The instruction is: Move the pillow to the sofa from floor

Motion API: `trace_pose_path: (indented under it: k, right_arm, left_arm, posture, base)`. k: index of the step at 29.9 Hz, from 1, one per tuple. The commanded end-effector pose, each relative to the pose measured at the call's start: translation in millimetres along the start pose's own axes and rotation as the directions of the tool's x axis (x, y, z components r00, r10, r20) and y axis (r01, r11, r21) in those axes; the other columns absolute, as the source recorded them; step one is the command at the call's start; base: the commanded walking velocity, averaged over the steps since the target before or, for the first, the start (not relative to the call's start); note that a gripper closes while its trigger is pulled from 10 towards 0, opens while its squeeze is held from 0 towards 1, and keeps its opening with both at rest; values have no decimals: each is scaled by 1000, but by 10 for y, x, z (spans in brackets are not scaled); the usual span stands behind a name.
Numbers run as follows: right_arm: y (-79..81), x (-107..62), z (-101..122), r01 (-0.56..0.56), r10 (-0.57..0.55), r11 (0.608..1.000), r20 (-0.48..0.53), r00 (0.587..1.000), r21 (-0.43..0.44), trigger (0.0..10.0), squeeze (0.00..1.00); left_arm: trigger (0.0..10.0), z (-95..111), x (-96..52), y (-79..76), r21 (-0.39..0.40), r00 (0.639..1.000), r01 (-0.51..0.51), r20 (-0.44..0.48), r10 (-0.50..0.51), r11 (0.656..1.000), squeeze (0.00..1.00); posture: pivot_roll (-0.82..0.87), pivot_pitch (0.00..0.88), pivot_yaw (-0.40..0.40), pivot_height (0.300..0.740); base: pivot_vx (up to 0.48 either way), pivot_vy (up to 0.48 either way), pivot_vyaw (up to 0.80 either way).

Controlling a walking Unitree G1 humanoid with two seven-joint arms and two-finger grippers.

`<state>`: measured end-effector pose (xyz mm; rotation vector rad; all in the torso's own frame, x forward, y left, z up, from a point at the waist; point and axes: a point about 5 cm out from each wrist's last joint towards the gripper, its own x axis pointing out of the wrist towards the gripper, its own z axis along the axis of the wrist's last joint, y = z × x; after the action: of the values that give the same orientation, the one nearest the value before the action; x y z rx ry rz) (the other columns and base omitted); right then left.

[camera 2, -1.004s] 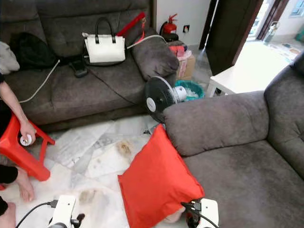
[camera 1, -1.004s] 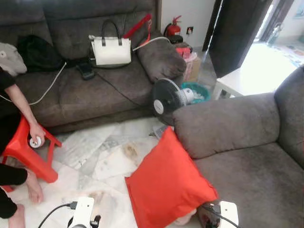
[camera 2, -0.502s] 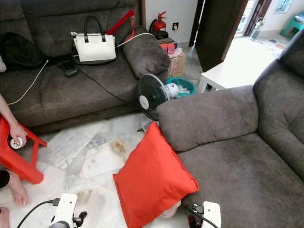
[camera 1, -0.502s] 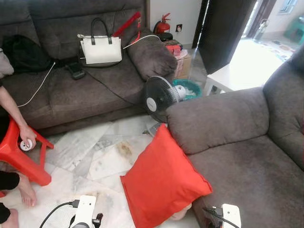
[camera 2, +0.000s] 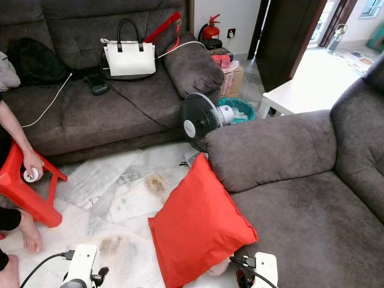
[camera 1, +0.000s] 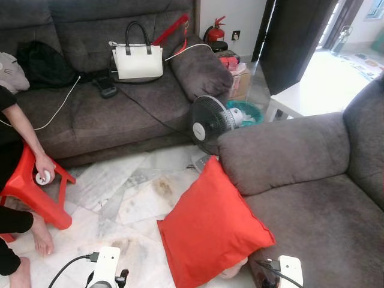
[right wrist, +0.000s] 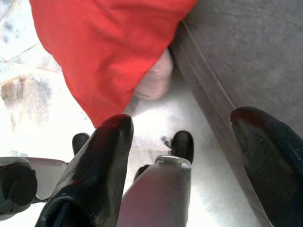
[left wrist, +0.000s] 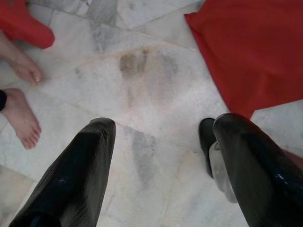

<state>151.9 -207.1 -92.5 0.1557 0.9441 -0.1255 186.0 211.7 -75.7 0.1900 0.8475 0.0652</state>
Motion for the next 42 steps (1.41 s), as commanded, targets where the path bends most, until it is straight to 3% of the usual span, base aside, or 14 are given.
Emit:
trace_pose_path:
  k: [1, 12, 19, 22, 23, 24, 25, 26, 27, 29, 30, 32, 37, 42]
  right_arm:
    - [-48, -13, -24, 14, -14, 1000, -9, 1000, 5, 10000, 0]
    - [-48, -13, 0, 17, -17, 1000, 19, 1000, 10, 10000, 0]
    - [-60, -38, 127, 27, -44, 995, 189, 981, 93, 10000, 0]
    - [-44, -49, 184, -1, -24, 995, 253, 967, 100, 10000, 0]
    - [-38, -52, 199, -11, -16, 995, 268, 963, 99, 10000, 0]
    - [-30, -58, 223, -24, -6, 995, 293, 956, 99, 10000, 0]
    - [-30, -58, 223, -24, -6, 995, 293, 956, 99, 10000, 0]
    - [-25, -65, 245, -35, 1, 994, 319, 948, 100, 10000, 0]
    - [-22, -68, 254, -39, 4, 994, 330, 944, 99, 10000, 0]
    - [99, -97, 914, -60, 20, 997, 595, 804, 48, 10000, 0]
    - [99, -97, 914, -60, 20, 997, 595, 804, 48, 10000, 0]
    - [189, -326, 1523, -70, 33, 997, 797, 604, 12, 10000, 0]
    - [265, -513, 1667, -82, 50, 997, 861, 506, -10, 10000, 0]
    - [313, -637, 1657, -83, 67, 996, 880, 470, -32, 10000, 0]
  left_arm:
    - [10000, -33, -8, -16, -6, 1000, 4, -11, -4, 1000, 0]
    - [10000, 49, -26, 23, -6, 992, -75, 104, 76, 997, 0]
    - [10000, 147, -78, 53, -52, 955, -143, 255, 152, 988, 0]
    - [10000, 214, -97, 46, -17, 936, -132, 327, 130, 991, 0]
    - [10000, 552, -65, 137, -22, 889, -142, 437, 137, 990, 0]
    - [10000, 1097, -103, 238, -35, 777, -155, 613, 144, 987, 0]
    - [10000, 1097, -103, 238, -35, 777, -155, 613, 144, 987, 0]
    - [10000, 1383, -206, 239, -45, 681, -164, 717, 146, 985, 0]
    - [10000, 1451, -249, 231, -47, 651, -168, 745, 147, 985, 0]
    - [10000, 1571, -350, 218, -47, 589, -170, 796, 140, 984, 0]
    - [10000, 1571, -350, 218, -47, 589, -170, 796, 140, 984, 0]
    - [10000, 1678, -459, 213, -30, 529, -173, 840, 118, 984, 0]
    - [10000, 1842, -659, 193, 13, 443, -181, 894, 70, 983, 0]
    - [10000, 1962, -887, 180, -5, 401, -177, 913, 76, 984, 0]
  posture:
    - [135, 39, -11, 740]
    - [134, 37, -11, 740]
    - [138, 43, -9, 740]
    - [135, 42, -7, 740]
    - [135, 42, -7, 740]
    - [128, 40, -4, 740]
    - [128, 40, -4, 740]
    - [129, 40, -3, 740]
    - [131, 40, -2, 740]
    - [130, 40, 1, 740]
    - [130, 40, 1, 740]
    - [125, 38, 5, 740]
    - [131, 34, 3, 740]
    - [135, 31, 5, 740]
  base:
    - [0, 0, 0]
    - [0, 0, 0]
    - [0, 0, 0]
    - [0, 0, 0]
    - [0, 0, 0]
    - [0, 0, 0]
    - [0, 0, 0]
    - [0, 0, 0]
    - [0, 0, 0]
    - [0, 0, 0]
    - [0, 0, 0]
    - [0, 0, 0]
    - [0, 0, 0]
    - [0, 0, 0]
